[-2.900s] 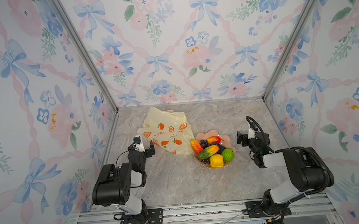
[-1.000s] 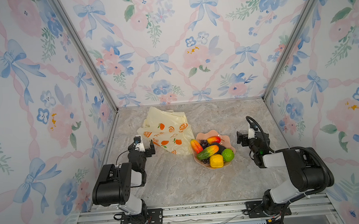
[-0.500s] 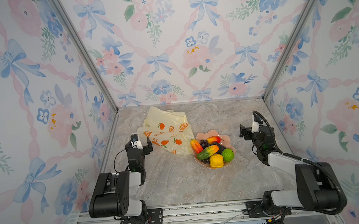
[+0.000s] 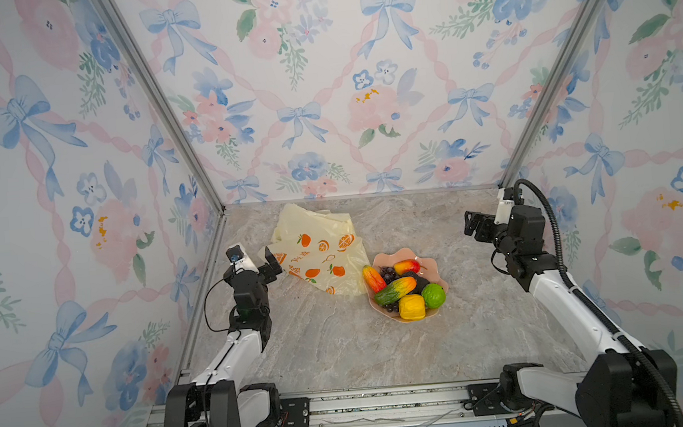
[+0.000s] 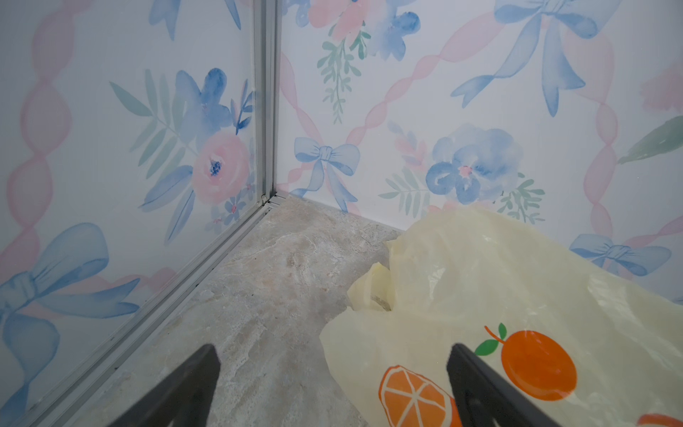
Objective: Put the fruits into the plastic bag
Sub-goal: 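Raise both arms and move both grippers toward the fruit bowl and bag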
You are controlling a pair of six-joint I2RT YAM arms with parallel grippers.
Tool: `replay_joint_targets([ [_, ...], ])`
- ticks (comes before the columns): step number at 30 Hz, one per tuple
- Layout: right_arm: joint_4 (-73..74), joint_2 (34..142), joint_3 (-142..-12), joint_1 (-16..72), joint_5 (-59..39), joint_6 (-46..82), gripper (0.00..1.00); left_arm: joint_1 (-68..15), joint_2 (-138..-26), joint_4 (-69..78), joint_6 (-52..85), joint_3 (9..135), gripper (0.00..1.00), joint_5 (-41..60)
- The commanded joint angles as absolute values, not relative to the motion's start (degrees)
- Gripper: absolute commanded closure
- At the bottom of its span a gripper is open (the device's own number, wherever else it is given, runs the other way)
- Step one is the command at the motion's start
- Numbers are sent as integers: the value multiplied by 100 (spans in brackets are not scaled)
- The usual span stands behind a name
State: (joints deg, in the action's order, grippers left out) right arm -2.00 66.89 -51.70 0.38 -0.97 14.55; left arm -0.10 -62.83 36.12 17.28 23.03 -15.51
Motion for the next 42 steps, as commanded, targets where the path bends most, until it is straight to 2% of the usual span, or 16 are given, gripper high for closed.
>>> replay_joint_targets([
  [1,-1573,6348,-5474,-7,-516,1956,4,-40,-5766,2478,2431,2524,2,-1570],
  [7,-2845,5761,-5788,0,-839,2334,4,-114,-4668,1308,2950,2811,2,-1018],
  [10,-3480,5500,-5797,0,-1009,2622,4,-147,-4317,632,3334,3061,2,-172],
  [16,-4167,5004,-5314,6,-1900,3140,4,-680,-4016,-342,3666,3385,2,1211],
  [22,-4343,4614,-4935,264,-2162,3404,4,-1388,-3973,-705,4278,3291,2,1757],
  [29,-3832,4723,-4300,411,-2300,3872,4,-2155,-4029,-694,4590,2893,3,1469],
  [42,-3141,5332,-3885,448,-2233,3880,4,-2168,-4918,-515,4704,2926,2,1218],
])
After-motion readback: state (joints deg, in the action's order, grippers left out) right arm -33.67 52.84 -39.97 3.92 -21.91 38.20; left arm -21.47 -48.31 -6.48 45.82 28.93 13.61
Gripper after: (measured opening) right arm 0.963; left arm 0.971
